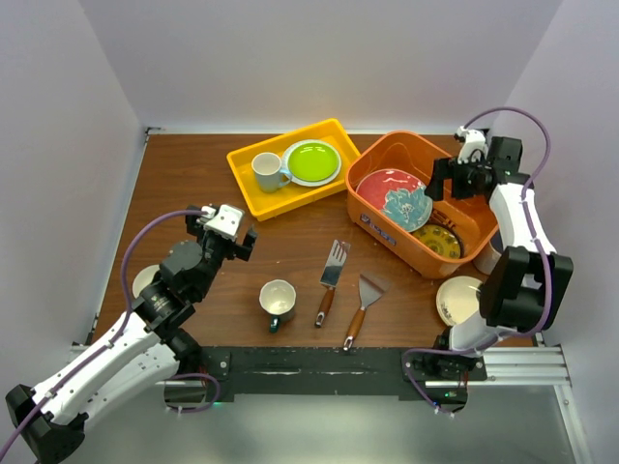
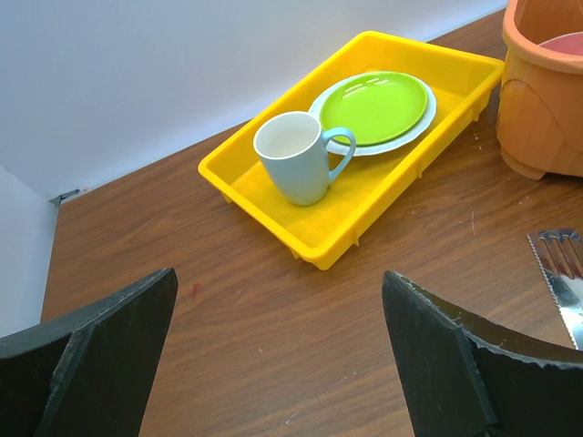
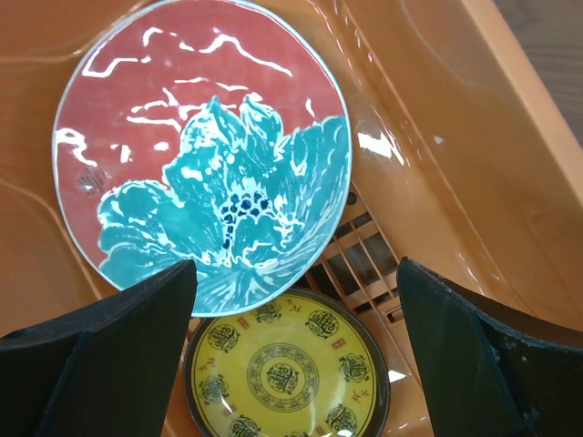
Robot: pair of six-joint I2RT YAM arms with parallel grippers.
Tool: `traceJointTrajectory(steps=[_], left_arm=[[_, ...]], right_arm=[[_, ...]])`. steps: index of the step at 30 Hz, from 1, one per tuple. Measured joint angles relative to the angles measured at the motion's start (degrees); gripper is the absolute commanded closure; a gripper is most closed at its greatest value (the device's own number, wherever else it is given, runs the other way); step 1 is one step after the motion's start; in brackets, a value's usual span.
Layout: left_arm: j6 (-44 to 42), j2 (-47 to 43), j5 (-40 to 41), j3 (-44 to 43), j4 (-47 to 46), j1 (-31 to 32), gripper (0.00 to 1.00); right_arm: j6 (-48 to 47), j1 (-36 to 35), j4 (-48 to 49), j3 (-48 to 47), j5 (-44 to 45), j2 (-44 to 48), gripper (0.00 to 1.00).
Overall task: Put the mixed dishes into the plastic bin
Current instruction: Pick up the plate from the corner of the board.
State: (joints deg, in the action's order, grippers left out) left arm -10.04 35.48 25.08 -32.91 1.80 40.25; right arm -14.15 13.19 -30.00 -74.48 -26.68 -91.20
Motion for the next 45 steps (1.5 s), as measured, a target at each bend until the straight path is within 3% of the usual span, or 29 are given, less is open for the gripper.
traceJointTrajectory(steps=[30,45], left_arm=[[0.0,-0.2,-0.7,0.0,0.0,-0.1,0.00],[0.0,-1.2,-1.5,0.0,0.0,-0.1,0.00]], right_arm=[[-4.5,0.0,-0.5,4.2,-4.8,11.0,0.04],[-14.7,0.0,-17.4,-2.0,-5.8,22.1,0.01]])
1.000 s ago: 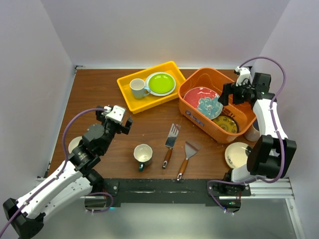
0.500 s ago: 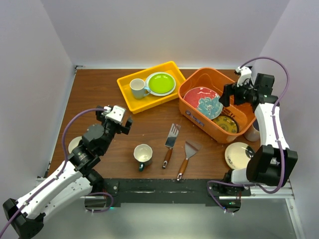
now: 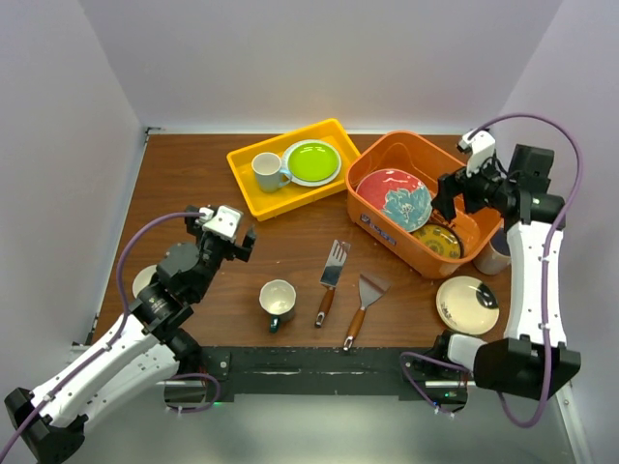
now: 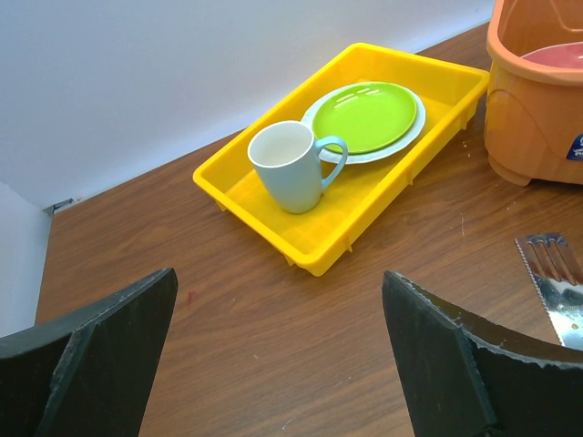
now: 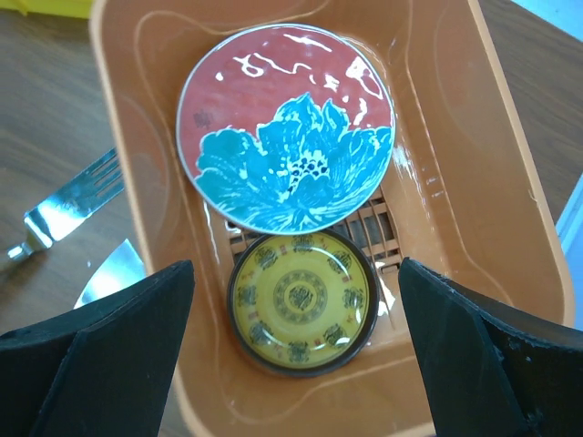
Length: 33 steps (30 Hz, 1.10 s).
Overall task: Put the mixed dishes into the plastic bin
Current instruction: Pick up the plate from the corner of the board.
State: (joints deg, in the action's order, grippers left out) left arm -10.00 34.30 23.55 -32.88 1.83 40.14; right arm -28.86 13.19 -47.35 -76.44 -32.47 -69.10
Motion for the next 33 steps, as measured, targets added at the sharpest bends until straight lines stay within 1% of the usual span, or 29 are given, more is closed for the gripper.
traceJointTrajectory(steps=[6,10,22,33], left_arm=[[0.0,0.0,-0.8,0.0,0.0,0.0,0.00],[0.0,-0.2,-1.0,0.0,0.0,0.0,0.00],[0.3,-0.6,-2.4,0.0,0.0,0.0,0.00],[0.5,-1.7,-3.3,0.0,0.0,0.0,0.00]], right_arm=[[-3.7,0.0,-6.6,-0.7,0.0,4.0,0.01],[-5.9,0.4,-10.5,-1.5,1.5,5.3,0.01],[-12.4,9.2,-19.1,-3.4,6.3,8.8,0.01],[-13.6,14.8,-20.5,-3.4,11.6,13.6,0.01]])
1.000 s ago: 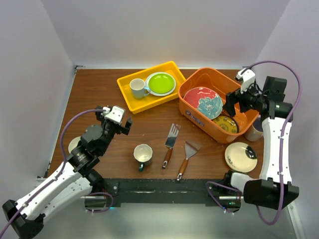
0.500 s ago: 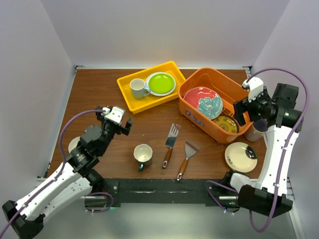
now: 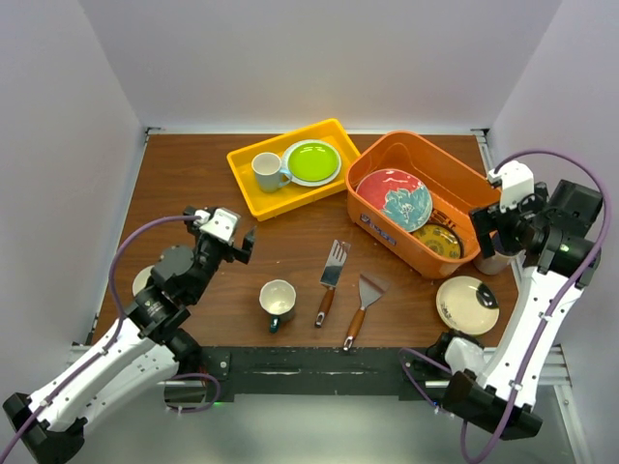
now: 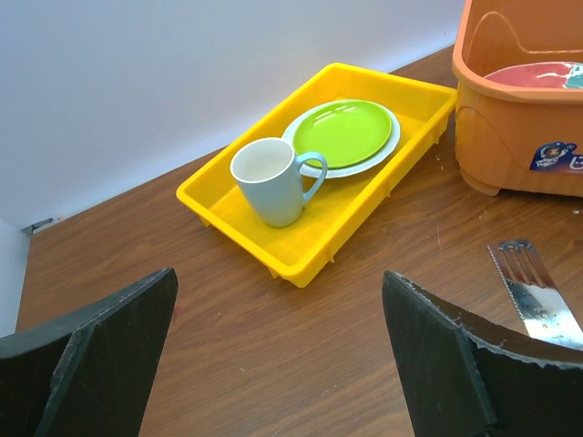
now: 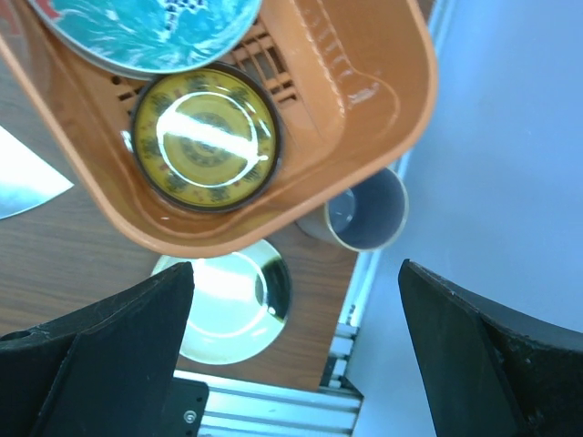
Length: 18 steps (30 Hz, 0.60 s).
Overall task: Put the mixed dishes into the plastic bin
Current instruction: Pick up the plate from the corner of the board.
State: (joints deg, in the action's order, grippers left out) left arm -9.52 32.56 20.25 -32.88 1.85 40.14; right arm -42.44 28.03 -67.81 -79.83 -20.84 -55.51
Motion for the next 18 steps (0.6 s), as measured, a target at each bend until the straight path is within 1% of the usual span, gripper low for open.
traceJointTrajectory(steps=[10,18], left_arm=[[0.1,-0.7,-0.6,0.0,0.0,0.0,0.00],[0.2,-1.7,-1.0,0.0,0.0,0.0,0.00]], right_arm=[[0.4,0.5,0.0,1.7,9.0,5.6,0.02],[-0.2,0.5,0.5,7.9,15.7,9.6,0.02]])
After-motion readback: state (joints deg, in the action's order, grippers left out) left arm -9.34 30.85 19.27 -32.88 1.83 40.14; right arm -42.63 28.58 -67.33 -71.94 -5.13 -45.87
